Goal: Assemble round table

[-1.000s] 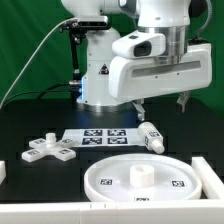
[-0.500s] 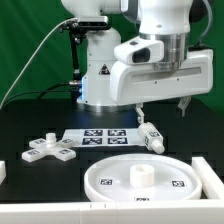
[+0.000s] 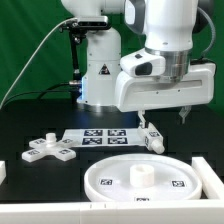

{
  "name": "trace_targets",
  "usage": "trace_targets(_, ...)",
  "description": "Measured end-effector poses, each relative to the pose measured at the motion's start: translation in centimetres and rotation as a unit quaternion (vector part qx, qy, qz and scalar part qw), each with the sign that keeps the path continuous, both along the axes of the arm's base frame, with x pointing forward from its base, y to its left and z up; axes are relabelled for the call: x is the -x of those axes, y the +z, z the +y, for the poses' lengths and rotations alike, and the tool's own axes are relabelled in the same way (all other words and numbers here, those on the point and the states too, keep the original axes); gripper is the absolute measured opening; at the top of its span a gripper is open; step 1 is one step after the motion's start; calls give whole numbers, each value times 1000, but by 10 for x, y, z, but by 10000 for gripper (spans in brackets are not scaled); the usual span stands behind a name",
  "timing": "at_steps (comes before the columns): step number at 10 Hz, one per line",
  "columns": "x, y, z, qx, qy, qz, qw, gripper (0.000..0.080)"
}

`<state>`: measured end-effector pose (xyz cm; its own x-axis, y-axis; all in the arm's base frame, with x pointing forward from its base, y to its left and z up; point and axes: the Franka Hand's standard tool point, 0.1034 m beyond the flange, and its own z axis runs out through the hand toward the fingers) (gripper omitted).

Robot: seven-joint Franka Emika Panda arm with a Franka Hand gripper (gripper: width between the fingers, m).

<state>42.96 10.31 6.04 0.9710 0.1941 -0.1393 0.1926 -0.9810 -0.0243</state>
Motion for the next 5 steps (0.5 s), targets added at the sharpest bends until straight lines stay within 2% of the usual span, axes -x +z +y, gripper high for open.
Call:
trace_targets(1, 2, -2, -2, -1, 4, 0, 1000, 649)
trace_targets(3, 19, -19, -13, -1, 10, 5, 1000, 649)
trace_targets(5, 22, -38, -7, -4, 9, -2, 1000, 649)
